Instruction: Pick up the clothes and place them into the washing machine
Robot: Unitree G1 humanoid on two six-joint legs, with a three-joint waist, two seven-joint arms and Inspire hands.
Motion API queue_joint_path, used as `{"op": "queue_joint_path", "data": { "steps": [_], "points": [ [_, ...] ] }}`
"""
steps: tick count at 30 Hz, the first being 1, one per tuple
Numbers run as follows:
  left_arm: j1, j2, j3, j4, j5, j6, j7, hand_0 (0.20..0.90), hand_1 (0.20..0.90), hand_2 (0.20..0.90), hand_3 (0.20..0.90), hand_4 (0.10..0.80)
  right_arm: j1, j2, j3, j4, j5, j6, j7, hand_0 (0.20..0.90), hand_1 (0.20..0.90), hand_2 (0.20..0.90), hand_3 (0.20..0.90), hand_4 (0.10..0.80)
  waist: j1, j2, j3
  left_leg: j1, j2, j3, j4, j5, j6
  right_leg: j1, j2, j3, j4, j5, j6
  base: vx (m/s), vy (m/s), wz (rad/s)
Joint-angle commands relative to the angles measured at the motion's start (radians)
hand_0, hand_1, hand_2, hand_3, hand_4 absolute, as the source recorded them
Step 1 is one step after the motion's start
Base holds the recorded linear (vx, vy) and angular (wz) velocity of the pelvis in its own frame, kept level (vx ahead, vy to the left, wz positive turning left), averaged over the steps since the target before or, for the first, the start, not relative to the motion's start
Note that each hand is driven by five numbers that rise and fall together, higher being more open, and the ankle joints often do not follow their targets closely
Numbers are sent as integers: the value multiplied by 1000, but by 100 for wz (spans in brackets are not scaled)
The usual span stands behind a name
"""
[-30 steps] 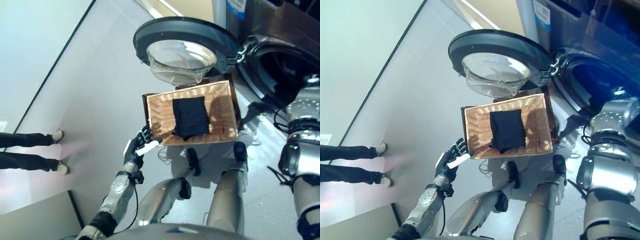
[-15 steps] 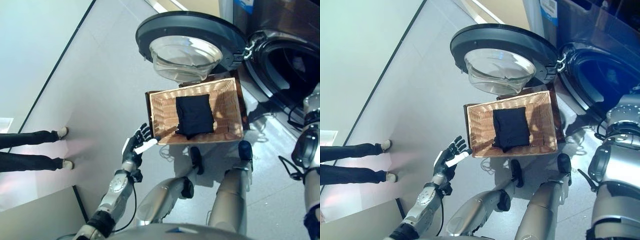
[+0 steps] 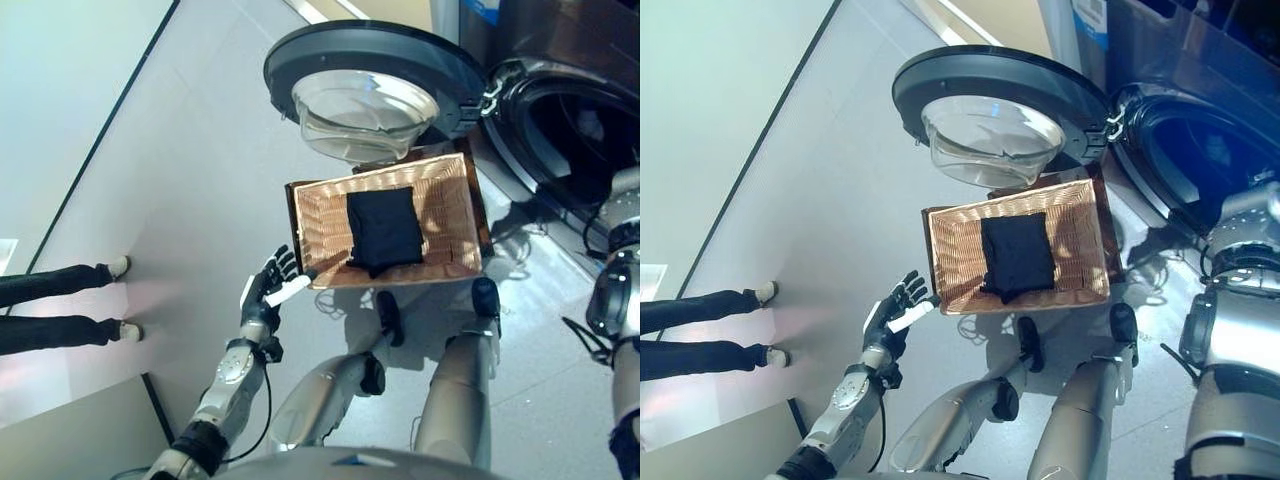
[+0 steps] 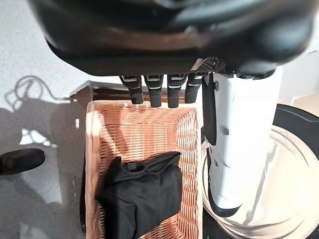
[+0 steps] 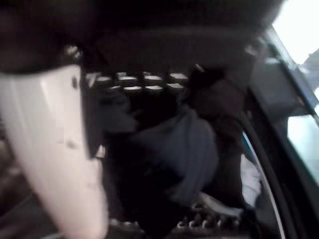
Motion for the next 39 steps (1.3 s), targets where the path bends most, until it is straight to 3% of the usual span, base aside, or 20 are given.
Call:
{"op": "queue_joint_path", "data": {
  "steps": [1, 5, 12, 22, 26, 29, 39],
  "points": [
    [36, 75, 58, -76, 26, -93, 38, 900, 900, 900, 900, 800, -91, -178, 196, -142, -335, -13, -115, 900, 900, 900, 900, 800, 9, -10, -96, -85, 35, -9, 126, -57, -140, -6, 69, -31, 22, -23, -85, 0, 0, 0],
    [18, 61, 65, -66, 40, -101, 58, 900, 900, 900, 900, 800, -81, -178, 235, -151, -550, 81, -236, 900, 900, 900, 900, 800, 12, -9, -100, -91, 34, -9, 121, -52, -139, -11, 70, -30, 15, -19, -84, 0, 0, 0],
    [-12, 25, 54, -39, 36, -105, 90, 900, 900, 900, 900, 800, -3, -99, 172, -140, -631, 156, -337, 900, 900, 900, 900, 800, 13, -5, -98, -86, 34, -11, 116, -53, -135, -3, 71, -31, 11, -18, -84, 0, 0, 0],
    [-32, 7, 50, -23, 32, -98, 116, 900, 900, 900, 900, 800, 147, 98, 39, -179, -569, 113, -409, 900, 900, 900, 900, 800, 8, -2, -84, -78, 35, -8, 124, -59, -129, 15, 69, -32, 1, -18, -83, 0, 0, 0],
    [-25, 9, 66, -25, 35, -102, 135, 900, 900, 900, 900, 800, 239, 248, 17, -300, -590, 70, -436, 900, 900, 900, 900, 800, 6, 3, -76, -71, 32, -3, 121, -62, -124, 19, 72, -24, -3, -15, -83, 2, 17, -2],
    [-22, 10, 71, -25, 39, -104, 138, 900, 900, 900, 900, 800, 280, 290, -1, -343, -601, 62, -445, 900, 900, 900, 900, 800, 1, 1, -71, -68, 31, -2, 121, -63, -122, 20, 73, -22, -2, -14, -83, 0, 0, 0],
    [-25, 7, 78, -11, 61, -124, 154, 900, 900, 900, 900, 800, 403, 432, 55, -444, -673, 30, -395, 900, 900, 900, 900, 800, -4, -20, -65, -56, 34, -1, 125, -65, -120, 41, 71, -28, -8, -12, -83, 0, 3, 0]
  ]
}}
